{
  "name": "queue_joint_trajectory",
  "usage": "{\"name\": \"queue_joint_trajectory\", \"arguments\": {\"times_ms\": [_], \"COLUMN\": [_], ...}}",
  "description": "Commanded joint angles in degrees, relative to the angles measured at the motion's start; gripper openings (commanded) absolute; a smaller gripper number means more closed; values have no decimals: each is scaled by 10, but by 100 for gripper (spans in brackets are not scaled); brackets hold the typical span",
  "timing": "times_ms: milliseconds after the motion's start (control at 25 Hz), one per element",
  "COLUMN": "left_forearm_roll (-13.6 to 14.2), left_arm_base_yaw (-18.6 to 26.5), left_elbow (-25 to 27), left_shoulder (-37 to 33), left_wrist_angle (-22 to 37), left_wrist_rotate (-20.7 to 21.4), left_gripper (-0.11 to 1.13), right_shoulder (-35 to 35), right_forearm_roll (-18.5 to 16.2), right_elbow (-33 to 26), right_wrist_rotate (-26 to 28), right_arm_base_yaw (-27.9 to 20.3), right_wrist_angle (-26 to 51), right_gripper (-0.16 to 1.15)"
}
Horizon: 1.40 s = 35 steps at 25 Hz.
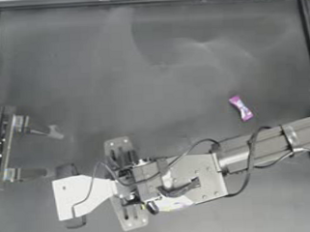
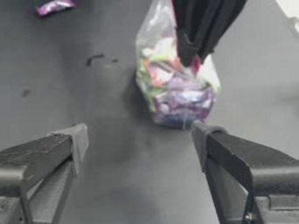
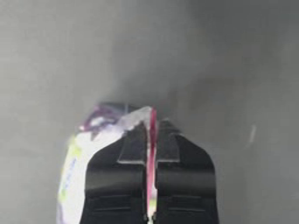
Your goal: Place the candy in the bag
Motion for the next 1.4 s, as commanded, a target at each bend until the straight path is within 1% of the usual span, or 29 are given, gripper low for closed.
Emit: {"name": "queue_joint_trajectory", "arguments": {"times_ms": [40,360,520,640,760,880,1000,1120,1200,1400], "left_forearm_roll": [-6,-11,-28,-43,-55,-55,-55,-56,-59,-78], "left_arm_base_yaw": [-1,-11,-24,-40,-54,-61,-62,-66,-68,-72], "left_elbow": [-11,-18,-19,-19,-33,-62,-83,-98,-104,-112], "left_shoulder": [33,72,93,120,160,209,249,267,274,293], "left_wrist_angle": [-18,-48,-76,-118,-143,-148,-156,-173,-182,-203], "left_wrist_rotate": [-1,-1,-1,-1,2,4,5,5,5,5], "left_gripper": [101,101,101,101,101,101,101,101,101,101], "right_shoulder": [-40,-72,-83,-86,-92,-102,-112,-120,-126,-136], "right_forearm_roll": [-1,-3,-3,-3,-3,-4,-15,-31,-34,-38], "right_elbow": [3,41,55,65,73,85,100,115,124,149], "right_wrist_rotate": [1,11,16,21,23,24,31,43,47,57], "right_arm_base_yaw": [1,-7,-9,-9,-9,-9,-9,-9,-9,-9], "right_wrist_angle": [-21,-50,-54,-62,-65,-76,-89,-97,-106,-129], "right_gripper": [5,5,5,5,5,5,5,5,5,5]}}
